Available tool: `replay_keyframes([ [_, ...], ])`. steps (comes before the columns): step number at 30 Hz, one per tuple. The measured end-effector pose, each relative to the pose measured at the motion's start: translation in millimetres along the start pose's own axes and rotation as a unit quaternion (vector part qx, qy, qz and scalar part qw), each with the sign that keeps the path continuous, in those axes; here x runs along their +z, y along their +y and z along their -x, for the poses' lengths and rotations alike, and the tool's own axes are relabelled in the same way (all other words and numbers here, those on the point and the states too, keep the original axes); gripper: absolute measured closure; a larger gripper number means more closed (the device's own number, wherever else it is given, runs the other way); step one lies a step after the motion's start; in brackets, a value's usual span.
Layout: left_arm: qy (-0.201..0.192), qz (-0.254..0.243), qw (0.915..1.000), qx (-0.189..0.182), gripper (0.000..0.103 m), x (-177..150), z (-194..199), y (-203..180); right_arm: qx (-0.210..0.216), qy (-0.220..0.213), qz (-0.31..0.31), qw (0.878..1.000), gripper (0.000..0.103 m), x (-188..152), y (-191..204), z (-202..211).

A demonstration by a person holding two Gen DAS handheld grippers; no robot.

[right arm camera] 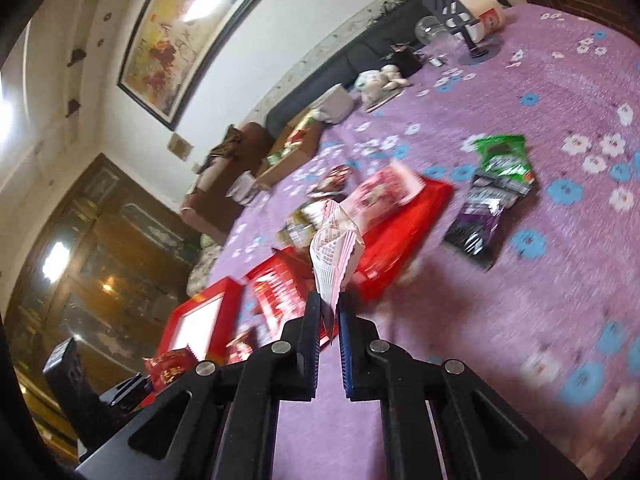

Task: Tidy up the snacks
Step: 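Grasp the small red packet with the left gripper while the right gripper holds the pink packet, then drop the red packet into the white tray with the left gripper while the right drops the pink packet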

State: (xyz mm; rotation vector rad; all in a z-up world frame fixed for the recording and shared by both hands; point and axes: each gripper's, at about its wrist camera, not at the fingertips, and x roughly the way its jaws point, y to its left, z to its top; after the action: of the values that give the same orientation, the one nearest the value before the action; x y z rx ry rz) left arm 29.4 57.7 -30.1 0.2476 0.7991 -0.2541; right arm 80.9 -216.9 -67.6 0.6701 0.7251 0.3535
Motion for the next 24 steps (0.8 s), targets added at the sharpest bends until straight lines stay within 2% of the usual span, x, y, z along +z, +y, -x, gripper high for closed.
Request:
replay_keyframes([
  [4, -0.01, 0.014, 0.9998, 0.01, 0.073, -7, 13, 15, 0.044, 0.015, -0.001, 0.999, 0.095, -15, 17, -3],
  [9, -0.014, 0.038, 0.999, 0.019, 0.073, -16, 19, 38, 0.07, 0.05, 0.016, 0.996, 0.095, -36, 48, -20],
  [17, 0.0, 0.078, 0.9964, 0.032, 0.073, -43, 20, 79, 0.128, 0.118, 0.059, 0.983, 0.095, -74, 121, -68],
  [24, 0.01, 0.1, 0.9936, 0.051, 0.073, -62, 20, 105, 0.138, 0.168, 0.107, 0.97, 0.095, -112, 173, -110],
])
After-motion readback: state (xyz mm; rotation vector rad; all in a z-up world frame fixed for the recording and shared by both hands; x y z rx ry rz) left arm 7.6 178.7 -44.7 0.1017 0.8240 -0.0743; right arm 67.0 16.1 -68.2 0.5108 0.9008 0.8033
